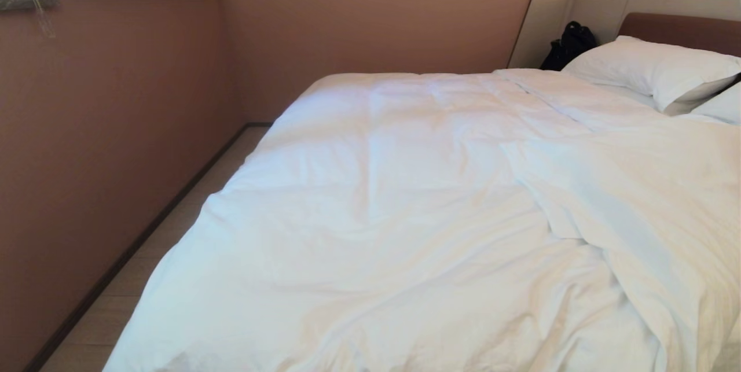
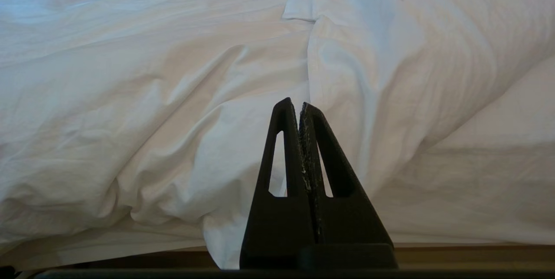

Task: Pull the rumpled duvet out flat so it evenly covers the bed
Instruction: Hold the folded corner of the quilt

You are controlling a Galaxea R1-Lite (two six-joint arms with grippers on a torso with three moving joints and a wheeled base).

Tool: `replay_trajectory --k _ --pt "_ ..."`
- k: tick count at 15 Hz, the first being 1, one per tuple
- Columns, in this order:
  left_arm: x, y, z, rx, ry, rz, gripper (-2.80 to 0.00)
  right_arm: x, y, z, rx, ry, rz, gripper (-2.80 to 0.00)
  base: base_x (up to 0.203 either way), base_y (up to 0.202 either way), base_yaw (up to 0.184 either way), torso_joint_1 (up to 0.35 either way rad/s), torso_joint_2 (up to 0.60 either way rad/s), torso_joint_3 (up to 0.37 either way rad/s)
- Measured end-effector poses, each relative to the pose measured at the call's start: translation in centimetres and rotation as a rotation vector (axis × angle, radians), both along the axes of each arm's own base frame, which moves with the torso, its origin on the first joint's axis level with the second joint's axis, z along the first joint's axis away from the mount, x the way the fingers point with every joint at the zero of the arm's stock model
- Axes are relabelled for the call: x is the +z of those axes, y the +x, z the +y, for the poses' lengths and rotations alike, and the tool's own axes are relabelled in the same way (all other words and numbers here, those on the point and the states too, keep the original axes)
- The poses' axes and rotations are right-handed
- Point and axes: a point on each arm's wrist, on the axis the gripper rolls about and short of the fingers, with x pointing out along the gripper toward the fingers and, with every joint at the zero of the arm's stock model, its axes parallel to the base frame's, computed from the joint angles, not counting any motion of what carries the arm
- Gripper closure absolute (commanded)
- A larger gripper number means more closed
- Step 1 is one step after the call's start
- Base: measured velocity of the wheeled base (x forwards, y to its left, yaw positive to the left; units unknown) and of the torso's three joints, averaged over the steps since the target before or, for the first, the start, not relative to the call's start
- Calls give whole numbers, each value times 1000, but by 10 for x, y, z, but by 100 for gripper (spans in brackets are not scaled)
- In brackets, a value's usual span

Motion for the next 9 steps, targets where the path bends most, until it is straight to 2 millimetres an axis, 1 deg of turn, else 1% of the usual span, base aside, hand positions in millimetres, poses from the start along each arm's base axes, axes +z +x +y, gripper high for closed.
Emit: replay_trajectory --k 9 --pt "0 0 0 0 0 0 0 0 0 0 0 0 0 0 0 0 0 0 0 0"
